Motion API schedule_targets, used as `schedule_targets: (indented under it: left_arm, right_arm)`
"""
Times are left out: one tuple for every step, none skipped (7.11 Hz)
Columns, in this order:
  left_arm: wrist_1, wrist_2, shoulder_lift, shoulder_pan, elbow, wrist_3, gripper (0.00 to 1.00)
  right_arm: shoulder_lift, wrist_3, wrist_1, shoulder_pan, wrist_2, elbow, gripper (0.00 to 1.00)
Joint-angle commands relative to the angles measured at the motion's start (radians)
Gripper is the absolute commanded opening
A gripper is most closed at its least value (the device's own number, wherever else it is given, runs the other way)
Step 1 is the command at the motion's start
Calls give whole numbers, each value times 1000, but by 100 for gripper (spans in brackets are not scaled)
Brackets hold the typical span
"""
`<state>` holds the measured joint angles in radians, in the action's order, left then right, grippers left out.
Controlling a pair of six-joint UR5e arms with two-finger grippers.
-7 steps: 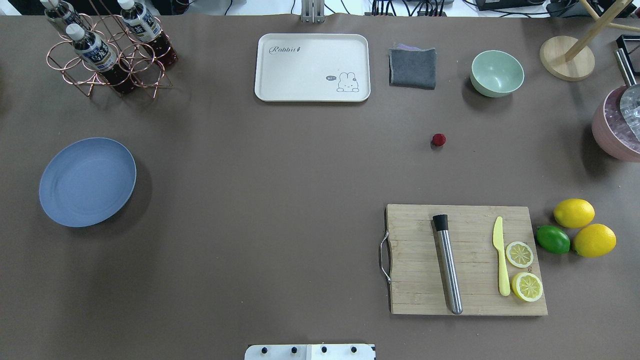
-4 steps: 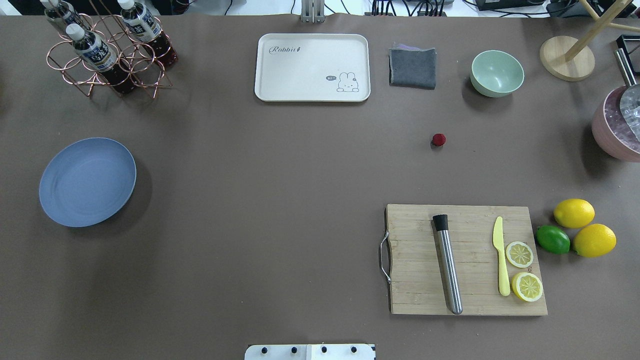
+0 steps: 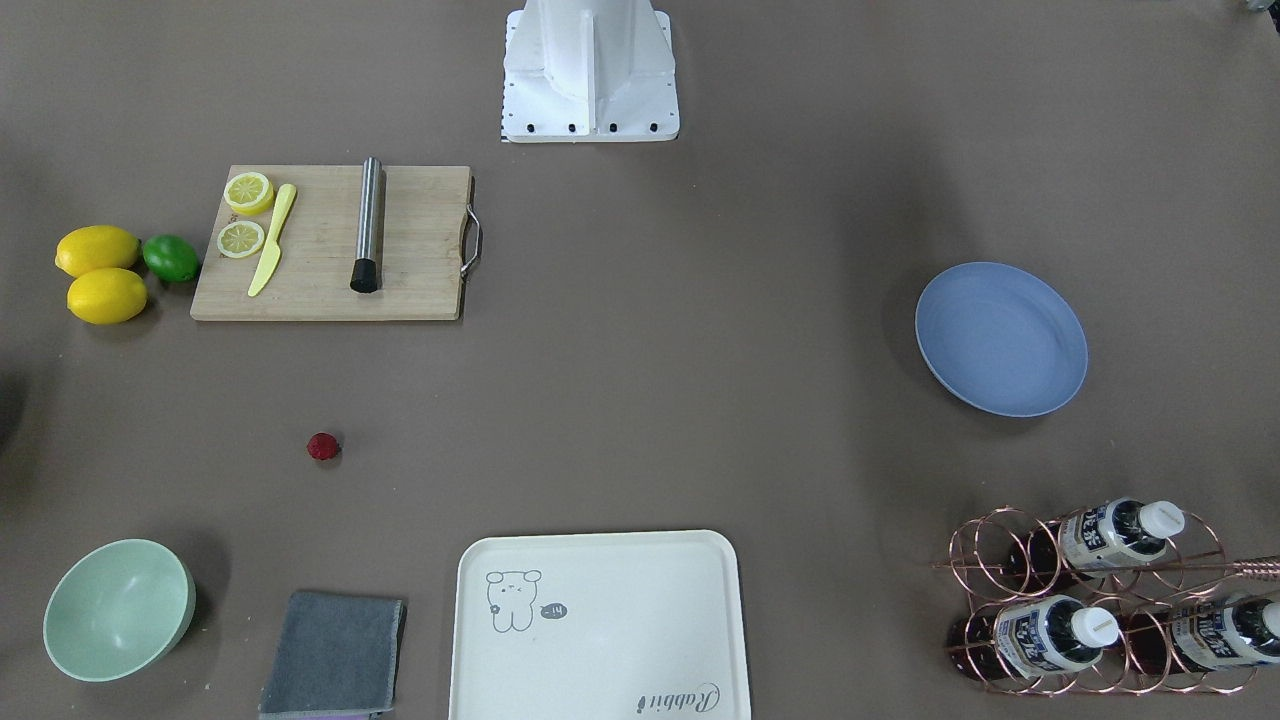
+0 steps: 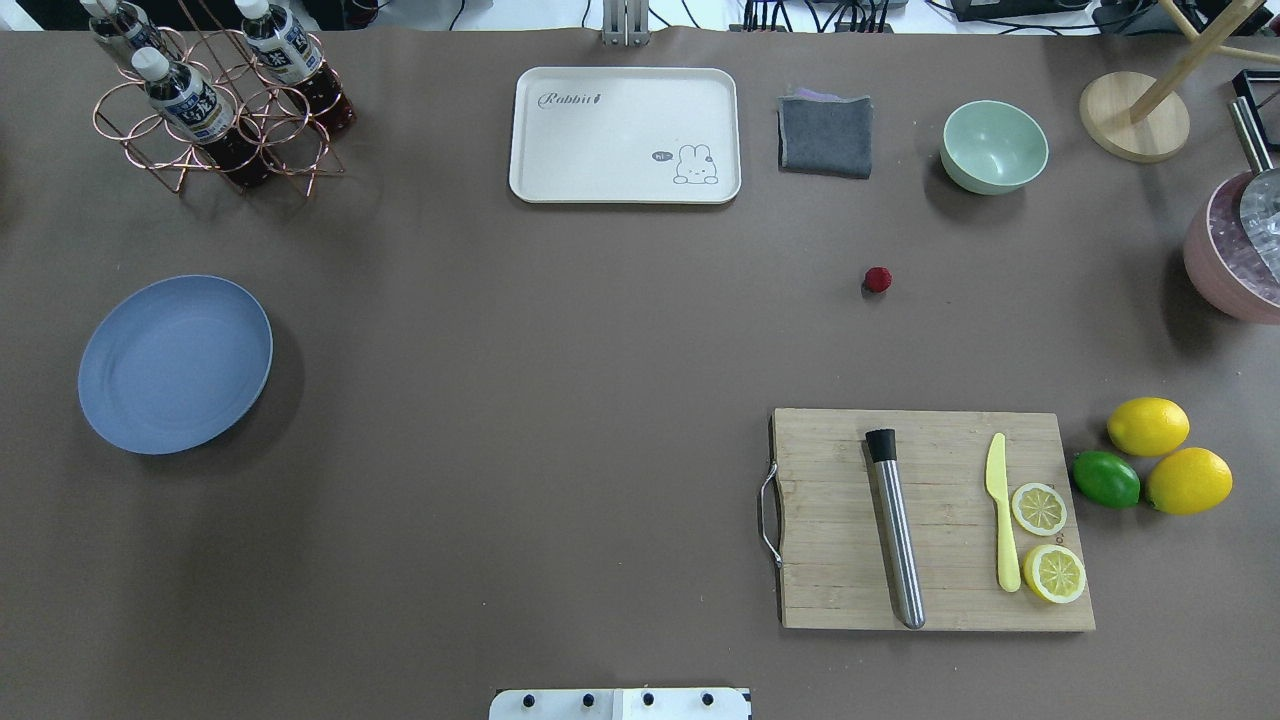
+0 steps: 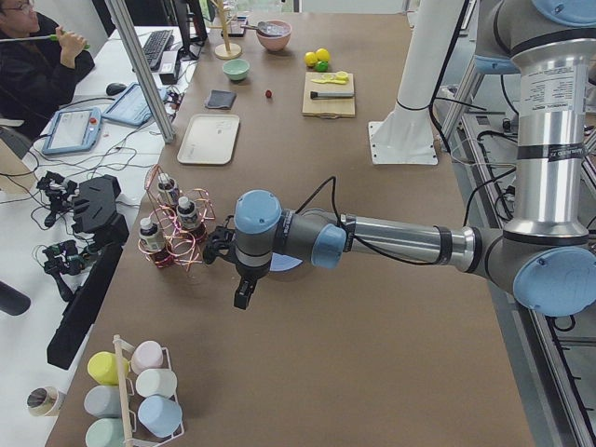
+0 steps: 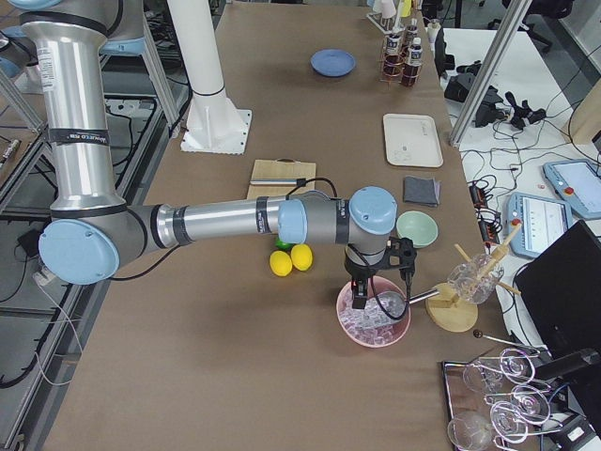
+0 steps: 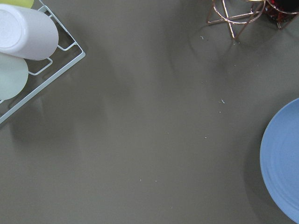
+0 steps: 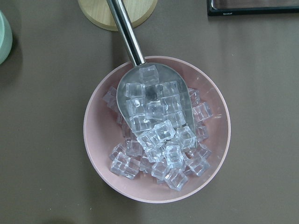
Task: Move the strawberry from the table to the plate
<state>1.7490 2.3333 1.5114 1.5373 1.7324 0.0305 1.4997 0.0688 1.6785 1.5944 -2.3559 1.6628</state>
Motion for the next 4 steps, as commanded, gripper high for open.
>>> schedule_targets:
  left_arm:
    - [0,6,1,0,1,0,98]
    - [0,43,1,0,9,-3,98]
    - [-8,108,6,0,-6,-12,98]
    - [-8,115,13,0,-7,-12,98]
  right_arm:
    - [-3,0,1,-8,-14,0,100]
    - [-3,-1,1,-8,-17,0,100]
    - [2,-1,1,-8,-14,2,100]
    - [4,-1,0,-7,-16,8,100]
